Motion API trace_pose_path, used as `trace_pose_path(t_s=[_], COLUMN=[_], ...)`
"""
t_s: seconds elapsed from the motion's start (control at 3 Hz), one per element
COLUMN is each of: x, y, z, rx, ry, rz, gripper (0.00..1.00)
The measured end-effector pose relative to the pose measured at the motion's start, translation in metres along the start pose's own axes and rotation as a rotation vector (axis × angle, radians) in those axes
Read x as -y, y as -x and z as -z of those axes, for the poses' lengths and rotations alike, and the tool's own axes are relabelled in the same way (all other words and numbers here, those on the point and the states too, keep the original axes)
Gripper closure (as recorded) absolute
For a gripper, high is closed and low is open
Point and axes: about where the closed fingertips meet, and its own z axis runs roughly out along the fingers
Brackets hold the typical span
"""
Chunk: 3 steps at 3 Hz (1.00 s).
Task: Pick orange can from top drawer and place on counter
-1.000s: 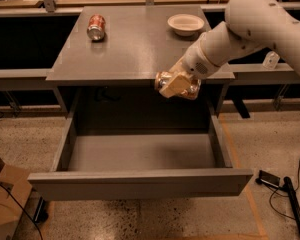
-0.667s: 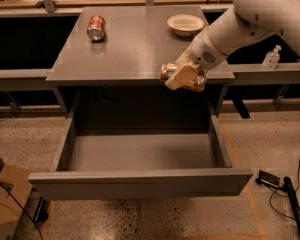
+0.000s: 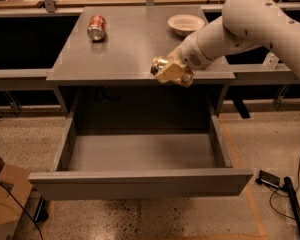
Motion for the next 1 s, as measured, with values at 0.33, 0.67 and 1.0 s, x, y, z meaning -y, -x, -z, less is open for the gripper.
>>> trace_pose_path(t_s=[0.33, 0.67, 1.0], x=[0.031, 0.054, 0.072], y=[0.030, 0.059, 0.080], z=[-0.007, -0.019, -0.050], rx=[0.071, 0.125, 0.168], ry=[-0.099, -0.148, -0.157], rz=[0.037, 0.075, 0.090], gripper=[1.00, 1.00, 0.82])
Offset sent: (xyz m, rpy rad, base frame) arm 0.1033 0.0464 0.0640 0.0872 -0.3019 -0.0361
